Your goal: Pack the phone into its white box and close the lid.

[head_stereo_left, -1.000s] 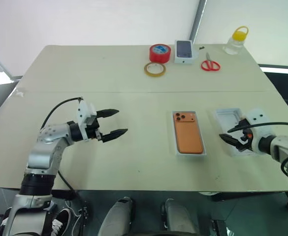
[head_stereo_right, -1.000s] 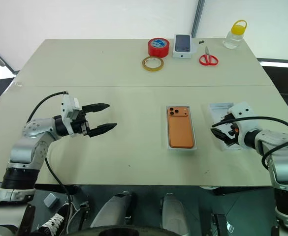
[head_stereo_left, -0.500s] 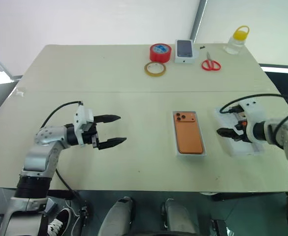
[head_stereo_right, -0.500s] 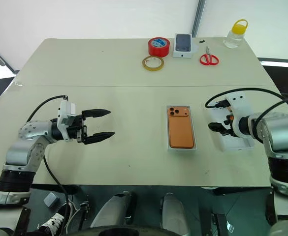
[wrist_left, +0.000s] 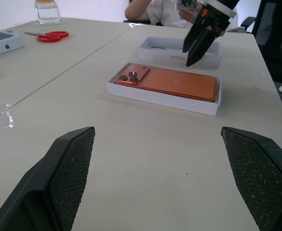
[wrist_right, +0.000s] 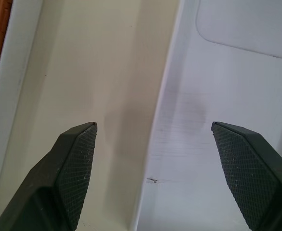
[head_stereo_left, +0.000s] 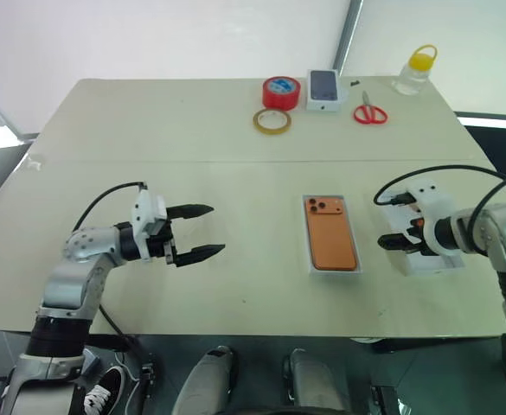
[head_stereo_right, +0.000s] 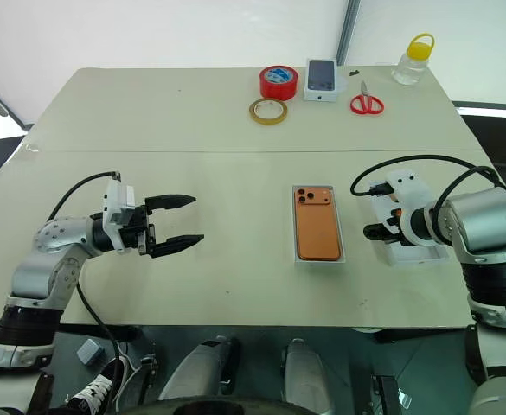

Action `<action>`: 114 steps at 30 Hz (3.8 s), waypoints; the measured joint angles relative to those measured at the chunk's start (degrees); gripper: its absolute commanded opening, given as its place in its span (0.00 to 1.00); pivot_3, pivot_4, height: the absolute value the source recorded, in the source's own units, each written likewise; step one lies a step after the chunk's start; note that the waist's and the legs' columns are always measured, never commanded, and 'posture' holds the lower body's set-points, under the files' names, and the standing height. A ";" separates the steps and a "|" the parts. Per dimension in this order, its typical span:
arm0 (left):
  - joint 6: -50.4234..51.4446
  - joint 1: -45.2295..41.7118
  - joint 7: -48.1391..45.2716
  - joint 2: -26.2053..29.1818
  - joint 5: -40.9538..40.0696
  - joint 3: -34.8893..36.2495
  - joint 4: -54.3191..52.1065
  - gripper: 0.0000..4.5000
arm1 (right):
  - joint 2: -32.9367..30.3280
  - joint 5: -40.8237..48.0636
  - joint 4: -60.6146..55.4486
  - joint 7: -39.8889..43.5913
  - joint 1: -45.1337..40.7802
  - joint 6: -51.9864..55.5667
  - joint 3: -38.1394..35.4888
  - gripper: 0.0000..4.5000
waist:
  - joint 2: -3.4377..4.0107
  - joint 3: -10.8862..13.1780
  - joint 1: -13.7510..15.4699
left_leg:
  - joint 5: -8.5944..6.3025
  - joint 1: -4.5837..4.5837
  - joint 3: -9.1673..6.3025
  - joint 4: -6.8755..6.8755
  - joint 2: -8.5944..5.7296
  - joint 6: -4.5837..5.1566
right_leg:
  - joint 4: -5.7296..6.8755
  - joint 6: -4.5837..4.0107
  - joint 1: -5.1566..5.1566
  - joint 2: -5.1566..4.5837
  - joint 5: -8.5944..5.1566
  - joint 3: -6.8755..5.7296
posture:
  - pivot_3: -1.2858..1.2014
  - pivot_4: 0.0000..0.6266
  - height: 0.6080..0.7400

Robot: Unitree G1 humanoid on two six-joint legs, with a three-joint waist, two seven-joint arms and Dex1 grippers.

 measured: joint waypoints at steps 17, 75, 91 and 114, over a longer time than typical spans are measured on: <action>1.30 2.60 2.59 -1.01 -0.28 -0.20 -2.97 0.99 | 0.90 1.18 4.27 -2.89 -4.27 0.03 3.49 0.77 | 0.02 0.01 0.05 | 0.00 -0.01 0.01 -0.01 0.00 0.00 | -0.01 0.00 -0.01 0.00 0.00 0.00 | 0.52 0.24 1.00; 8.59 -1.87 9.67 -3.45 -4.15 -0.89 -2.64 0.99 | 47.51 63.79 -4.39 -36.37 1.03 -2.00 -38.21 0.02 | 0.43 0.26 -1.56 | 0.07 0.01 0.12 -0.13 0.05 -0.05 | 0.21 -0.04 -0.20 0.05 0.04 0.21 | 0.52 0.24 1.00; 9.58 -0.18 14.04 -8.83 -3.54 -4.55 -4.19 0.14 | 27.66 91.82 -5.83 -53.13 13.04 -29.40 -9.61 0.00 | 0.37 0.29 -1.22 | 0.03 0.04 0.15 -0.06 0.09 0.06 | 0.06 -0.03 -0.04 0.10 0.03 0.19 | 0.52 0.24 1.00; 0.46 -9.13 23.69 -27.48 8.47 -12.75 13.09 0.00 | 19.48 85.97 7.58 -50.37 7.37 -33.53 -5.78 0.86 | 0.30 0.31 -0.90 | 0.01 0.02 0.16 0.04 0.06 0.12 | 0.04 0.00 0.06 0.11 0.03 0.10 | 0.52 0.24 1.00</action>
